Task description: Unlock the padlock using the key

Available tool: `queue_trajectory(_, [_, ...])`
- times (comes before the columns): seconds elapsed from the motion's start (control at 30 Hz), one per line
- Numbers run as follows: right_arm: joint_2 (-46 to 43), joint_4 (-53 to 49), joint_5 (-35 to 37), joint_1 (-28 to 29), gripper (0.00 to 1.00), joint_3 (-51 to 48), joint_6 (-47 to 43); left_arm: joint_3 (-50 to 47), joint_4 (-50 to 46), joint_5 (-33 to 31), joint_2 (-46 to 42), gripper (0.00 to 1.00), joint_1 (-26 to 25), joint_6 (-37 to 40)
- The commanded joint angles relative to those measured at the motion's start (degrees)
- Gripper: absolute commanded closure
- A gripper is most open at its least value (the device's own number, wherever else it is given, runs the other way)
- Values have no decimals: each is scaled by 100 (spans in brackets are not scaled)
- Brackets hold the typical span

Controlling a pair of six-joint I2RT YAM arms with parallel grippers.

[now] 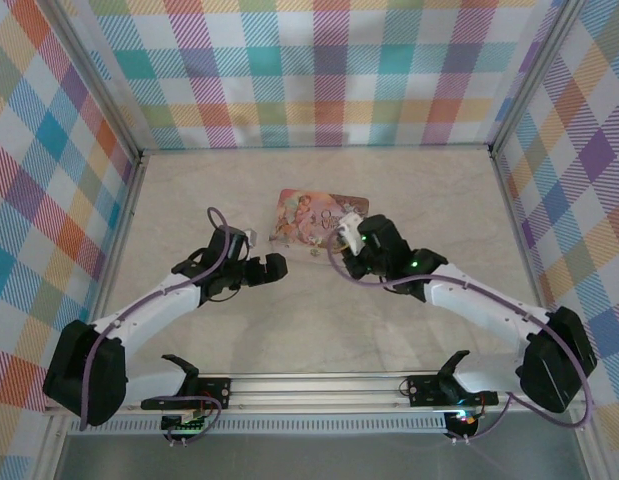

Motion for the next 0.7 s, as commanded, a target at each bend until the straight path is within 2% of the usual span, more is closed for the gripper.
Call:
queue_trajectory(0.0, [-323,-384,155,-488,100,149,962,198,-203,-585,-197,0,71,52])
queue_trajectory(0.33, [-479,-431,-410,-2238,100,-372,2157,457,-469,-1307,-39,0,83,-119])
queue_trajectory(0.47, [-227,-228,-789,-2805,100,-482,2498,437,-299,-1168,22,0,144,-300])
queue_trajectory(0.67, [632,120,-1423,-3453,100,-411,3022,530,-328,-1031,210,0,204,-398])
